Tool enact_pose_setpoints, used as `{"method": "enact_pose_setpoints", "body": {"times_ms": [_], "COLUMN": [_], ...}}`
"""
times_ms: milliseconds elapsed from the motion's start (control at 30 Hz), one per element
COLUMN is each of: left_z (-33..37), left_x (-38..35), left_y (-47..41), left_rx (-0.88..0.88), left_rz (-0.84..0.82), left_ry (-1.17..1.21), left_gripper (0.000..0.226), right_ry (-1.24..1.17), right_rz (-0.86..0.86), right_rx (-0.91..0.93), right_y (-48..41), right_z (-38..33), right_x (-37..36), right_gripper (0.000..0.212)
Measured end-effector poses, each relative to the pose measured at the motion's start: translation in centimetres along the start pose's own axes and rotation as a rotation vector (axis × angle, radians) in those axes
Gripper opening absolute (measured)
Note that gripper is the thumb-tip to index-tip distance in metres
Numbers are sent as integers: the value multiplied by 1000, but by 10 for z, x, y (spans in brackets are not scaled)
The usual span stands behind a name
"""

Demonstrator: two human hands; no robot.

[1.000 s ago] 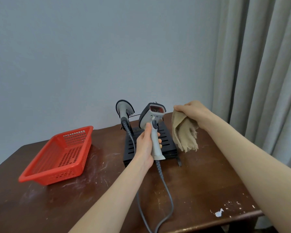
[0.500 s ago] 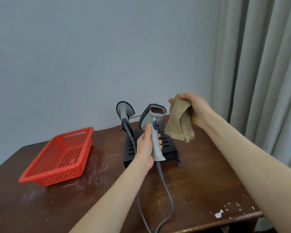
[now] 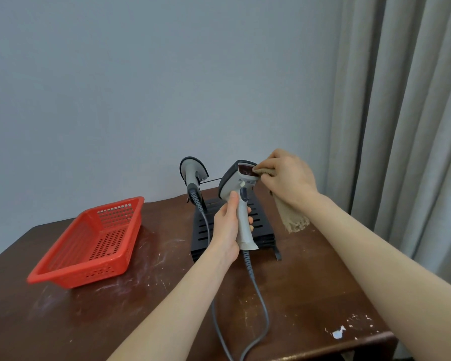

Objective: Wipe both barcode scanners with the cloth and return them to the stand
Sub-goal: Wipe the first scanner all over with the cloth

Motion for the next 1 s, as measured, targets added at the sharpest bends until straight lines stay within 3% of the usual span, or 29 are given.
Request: {"method": "enact_pose_setpoints", "body": {"times_ms": [267,400,667,1000], "left_z": [3,2,-1,1], "left_x": [0,3,-1,0], "left_y": [0,0,1,0], "left_rx": [-14,-6,5,9], "left_rz": [5,19,-7,26], "left_ry": [-9,-2,5,-50], "left_gripper": [34,36,37,42], "right_ry": [-175,-84,51,-429], "right_rz": [27,-3,17,-14], "right_rx": [83,103,-46,0], "right_y": [2,2,-1,-3], "right_z": [-21,-18,-6,-22], "right_x": [-1,-1,1,-5], "right_gripper": [31,34,29,31]}}
Point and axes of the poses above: each hand's wrist, its own y-axis away from the middle knuckle, its own x-axis out of the back of the hand, z = x × y, the point moved 3 cm from there along -y, towards the middle knuckle, and after that the axes turned 4 degrees about -z, right-handed, at the moved point
